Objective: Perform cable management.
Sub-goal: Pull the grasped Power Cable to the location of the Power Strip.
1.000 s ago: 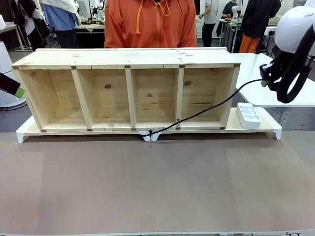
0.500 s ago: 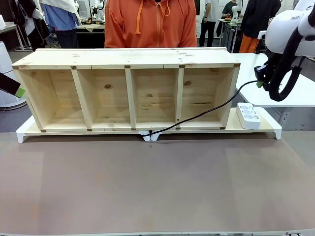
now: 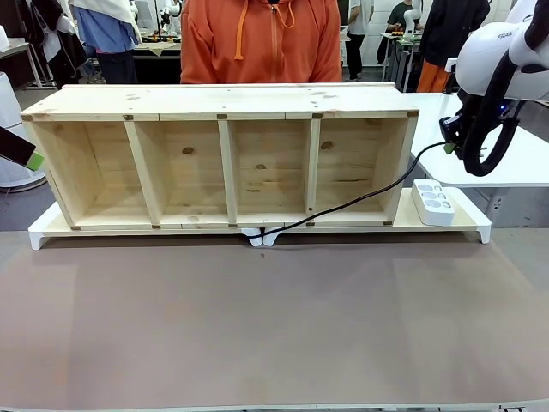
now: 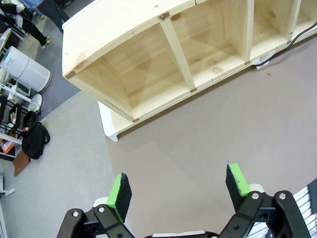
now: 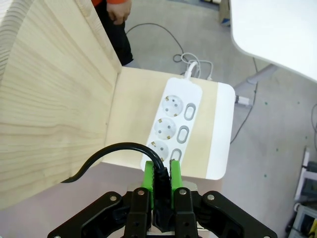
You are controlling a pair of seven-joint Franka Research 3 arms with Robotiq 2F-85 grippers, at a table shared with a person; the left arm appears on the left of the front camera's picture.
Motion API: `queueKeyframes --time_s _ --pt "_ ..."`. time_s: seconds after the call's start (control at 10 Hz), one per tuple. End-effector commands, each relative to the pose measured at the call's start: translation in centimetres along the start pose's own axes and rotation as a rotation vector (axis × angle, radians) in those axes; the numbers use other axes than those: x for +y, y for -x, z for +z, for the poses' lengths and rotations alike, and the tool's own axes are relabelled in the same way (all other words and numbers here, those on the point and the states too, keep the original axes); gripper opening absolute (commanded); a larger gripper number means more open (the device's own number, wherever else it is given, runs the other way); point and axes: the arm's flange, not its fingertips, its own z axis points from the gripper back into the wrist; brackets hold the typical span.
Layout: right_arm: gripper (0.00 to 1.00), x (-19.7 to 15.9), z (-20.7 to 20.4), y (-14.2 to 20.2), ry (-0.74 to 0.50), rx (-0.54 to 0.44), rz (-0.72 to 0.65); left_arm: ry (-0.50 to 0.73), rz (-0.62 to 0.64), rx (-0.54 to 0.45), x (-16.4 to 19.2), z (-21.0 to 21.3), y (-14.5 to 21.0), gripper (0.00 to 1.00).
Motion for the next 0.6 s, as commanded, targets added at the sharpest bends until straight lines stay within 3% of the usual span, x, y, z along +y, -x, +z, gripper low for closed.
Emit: queueKeyframes --time_s 0.0,0.5 --pt "0.16 -0.06 -0.06 0.06 0.0 0.001 -0.001 -0.002 0.004 -0.003 -0.01 -0.1 -0.12 1.0" --pt "0.16 -0.06 -0.06 0.06 0.0 0.001 -0.001 -0.002 0.004 -0.003 -0.01 -0.1 -0.12 1.0"
